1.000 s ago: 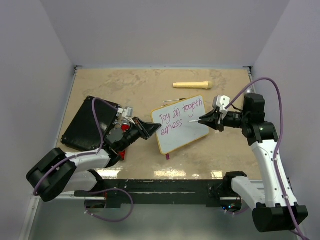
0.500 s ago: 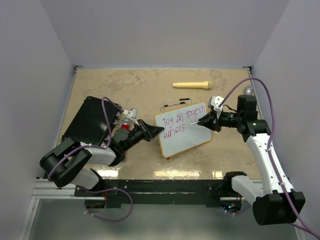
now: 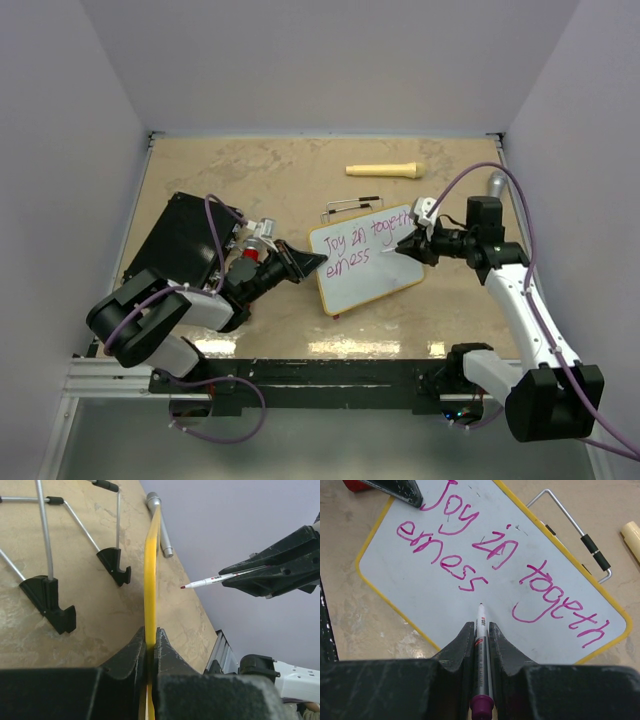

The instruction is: Write a sentence on the whiteboard

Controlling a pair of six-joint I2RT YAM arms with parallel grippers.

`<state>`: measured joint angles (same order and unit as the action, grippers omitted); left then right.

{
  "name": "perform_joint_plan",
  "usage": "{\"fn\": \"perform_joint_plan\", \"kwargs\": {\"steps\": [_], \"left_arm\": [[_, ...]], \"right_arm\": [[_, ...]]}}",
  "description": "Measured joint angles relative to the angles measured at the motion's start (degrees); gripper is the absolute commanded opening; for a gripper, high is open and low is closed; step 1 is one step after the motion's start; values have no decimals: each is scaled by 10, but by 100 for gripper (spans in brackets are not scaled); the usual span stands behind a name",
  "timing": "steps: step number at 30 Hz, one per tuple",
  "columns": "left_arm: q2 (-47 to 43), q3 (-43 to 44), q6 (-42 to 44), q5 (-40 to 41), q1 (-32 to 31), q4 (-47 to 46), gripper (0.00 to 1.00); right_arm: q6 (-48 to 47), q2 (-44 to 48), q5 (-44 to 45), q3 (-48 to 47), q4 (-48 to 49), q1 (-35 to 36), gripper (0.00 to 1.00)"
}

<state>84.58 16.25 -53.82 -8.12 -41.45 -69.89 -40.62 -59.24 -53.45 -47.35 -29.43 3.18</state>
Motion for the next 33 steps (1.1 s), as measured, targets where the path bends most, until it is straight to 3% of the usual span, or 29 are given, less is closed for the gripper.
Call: {"fn": "perform_joint_plan", "kwargs": {"steps": [23,33], "left_arm": [[12,-10,21,0,9,-13,0],[-6,-10,36,7,9,2,0]], "right_arm": [[-21,-6,36,22,42,26,0],[-35,-11,44,-17,-10,32,0]]}}
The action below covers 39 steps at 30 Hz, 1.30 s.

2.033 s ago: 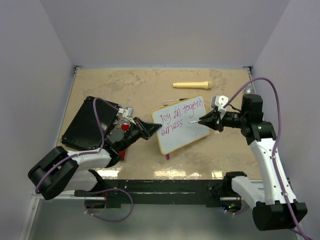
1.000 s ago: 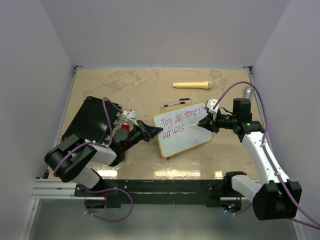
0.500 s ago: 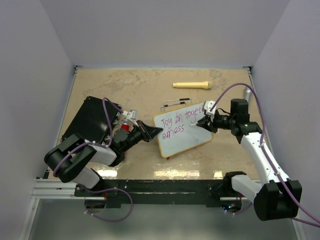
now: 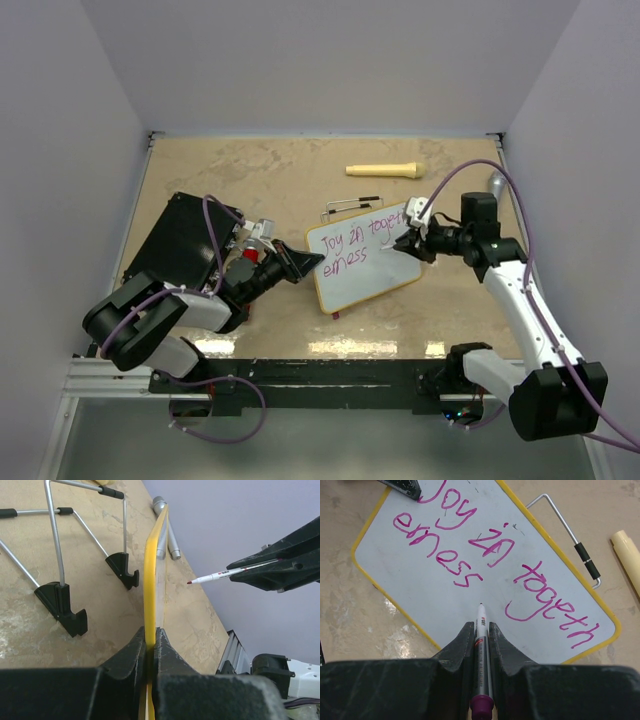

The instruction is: Write a sentence on the whiteboard

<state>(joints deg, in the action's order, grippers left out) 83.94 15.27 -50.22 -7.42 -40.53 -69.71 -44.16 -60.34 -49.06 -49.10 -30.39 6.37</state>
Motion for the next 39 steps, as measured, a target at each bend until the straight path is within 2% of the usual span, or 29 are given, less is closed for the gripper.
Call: {"fn": "perform_joint_plan", "kwargs": {"steps": [3,9,13,28,39], "left_arm": [[-8,1,7,0,0,8,0],[-13,22,21,-26,12,23,0],[-20,46,31,-36,17,45,0],[-26,53,28,-37,22,59,0],[-26,44,22,-37,23,58,0]], "right_arm": [[0,1,-7,-16,-16,0,0],[-14,-9,-47,-136,-101,0,0],[-21,-5,-64,-188,-119,0,0],[-21,-8,-57,-63,-111,0,0],[32,-17,6,-48,-16,0,0]]}}
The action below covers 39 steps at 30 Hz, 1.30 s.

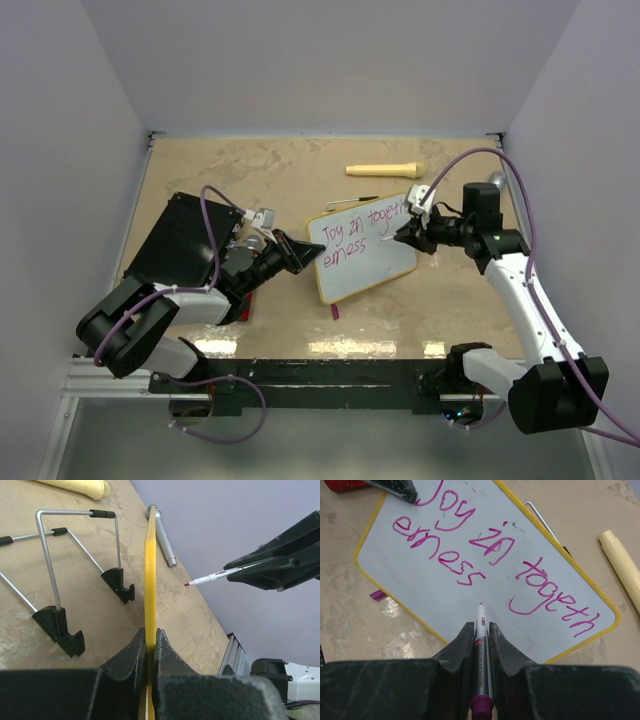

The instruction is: Write a sentence on the whiteboard

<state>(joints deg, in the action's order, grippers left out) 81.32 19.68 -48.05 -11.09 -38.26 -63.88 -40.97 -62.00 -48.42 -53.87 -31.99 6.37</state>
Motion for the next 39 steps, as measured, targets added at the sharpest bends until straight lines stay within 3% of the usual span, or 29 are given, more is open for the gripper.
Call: {"fn": "perform_joint_plan", "kwargs": {"steps": [15,39], "left_arm": [[0,-9,-9,0,0,-2,0],[-15,-16,-18,13,-2,14,0]], "right_arm": [[18,-14,7,21,29,0,0],[-6,-12,-20,21,-1,0,0]]}}
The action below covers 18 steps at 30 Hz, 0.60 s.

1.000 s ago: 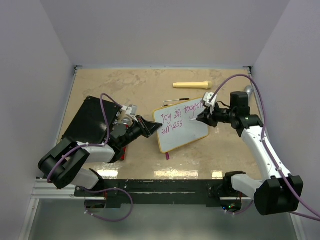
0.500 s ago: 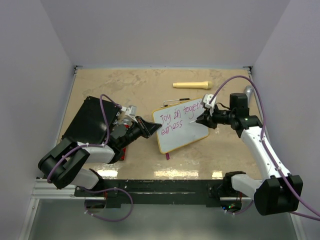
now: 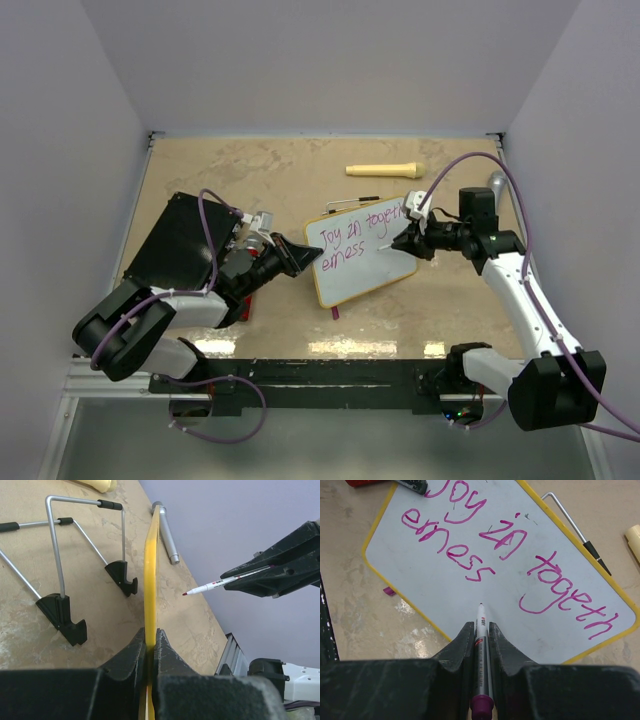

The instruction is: Write a sentence on the whiteboard

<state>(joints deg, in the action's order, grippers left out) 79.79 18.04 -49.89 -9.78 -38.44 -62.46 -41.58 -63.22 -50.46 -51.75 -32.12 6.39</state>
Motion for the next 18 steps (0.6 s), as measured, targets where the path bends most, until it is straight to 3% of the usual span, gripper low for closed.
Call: {"fn": "perform_joint_plan", "kwargs": {"steps": [18], "left_arm": [[-1,-7,0,5,-3,-3,0]], "right_arm": [[11,11,-17,0,7,0,0]]}}
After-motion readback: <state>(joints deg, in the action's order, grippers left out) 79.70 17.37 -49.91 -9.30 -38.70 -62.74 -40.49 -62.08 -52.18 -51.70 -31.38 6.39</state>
